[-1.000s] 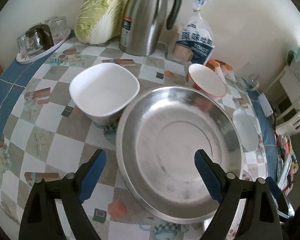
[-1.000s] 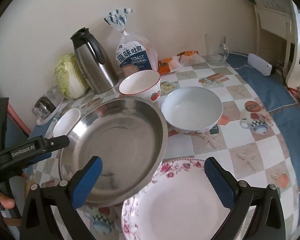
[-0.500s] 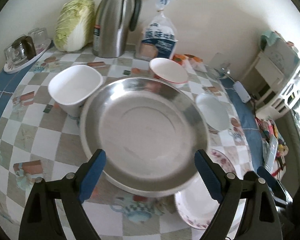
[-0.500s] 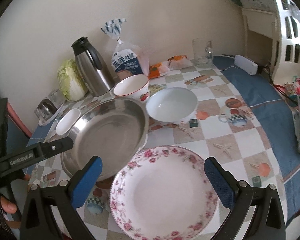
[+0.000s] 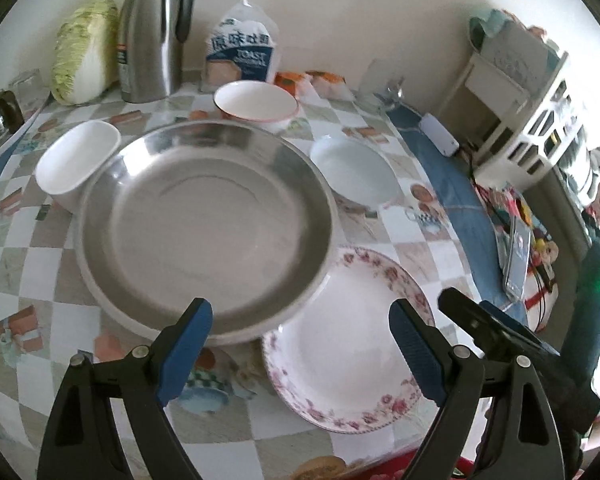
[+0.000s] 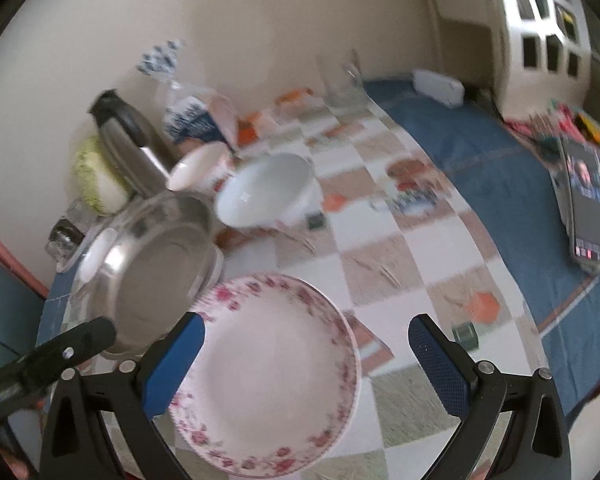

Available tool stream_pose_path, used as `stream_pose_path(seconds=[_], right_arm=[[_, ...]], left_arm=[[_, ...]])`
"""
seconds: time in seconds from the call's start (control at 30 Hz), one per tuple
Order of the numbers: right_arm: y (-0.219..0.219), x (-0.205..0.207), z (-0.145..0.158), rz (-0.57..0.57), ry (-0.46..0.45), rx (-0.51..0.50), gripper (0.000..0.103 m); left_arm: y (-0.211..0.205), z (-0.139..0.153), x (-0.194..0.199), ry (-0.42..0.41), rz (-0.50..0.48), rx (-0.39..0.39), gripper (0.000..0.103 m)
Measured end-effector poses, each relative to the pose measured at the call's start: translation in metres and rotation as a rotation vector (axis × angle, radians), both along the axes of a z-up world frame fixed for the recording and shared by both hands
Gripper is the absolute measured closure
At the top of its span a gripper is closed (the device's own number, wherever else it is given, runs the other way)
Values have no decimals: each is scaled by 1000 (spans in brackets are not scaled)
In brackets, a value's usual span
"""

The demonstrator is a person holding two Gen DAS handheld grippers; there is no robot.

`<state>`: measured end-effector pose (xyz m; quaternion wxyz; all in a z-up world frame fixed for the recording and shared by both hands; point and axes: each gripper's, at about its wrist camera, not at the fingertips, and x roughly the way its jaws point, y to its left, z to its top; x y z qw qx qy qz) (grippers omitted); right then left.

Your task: Organize plates and bowls

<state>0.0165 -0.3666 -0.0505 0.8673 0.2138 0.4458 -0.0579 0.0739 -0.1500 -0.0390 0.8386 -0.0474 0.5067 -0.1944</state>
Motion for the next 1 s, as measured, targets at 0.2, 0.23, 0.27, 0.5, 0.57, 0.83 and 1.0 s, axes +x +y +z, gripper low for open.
stream_pose_path(seconds=[0.2, 0.23, 0.27, 0.5, 0.57, 0.83, 1.0], right_arm=[[-10, 2, -24, -23, 84, 40, 0], [-9, 4, -27, -21, 97, 38, 0], [-8, 4, -29, -19, 104, 37, 0], [-4, 12, -41, -11, 158, 54, 0], [-4, 12, -42, -18, 164, 62, 0], [-4, 15, -55, -12, 213, 94, 0], [-2, 16, -56, -3, 205, 108, 1]], left_arm=[[-11, -18, -3, 91, -10, -32, 13], [-11, -22, -2, 110, -5, -37, 13], [-12, -26, -2, 121, -3, -36, 12], [-16, -39, -6, 163, 16, 12, 12], [-16, -41, -6, 168, 21, 19, 12], [-11, -61, -2, 248, 69, 15, 12], [-5, -69, 0, 285, 104, -15, 12]])
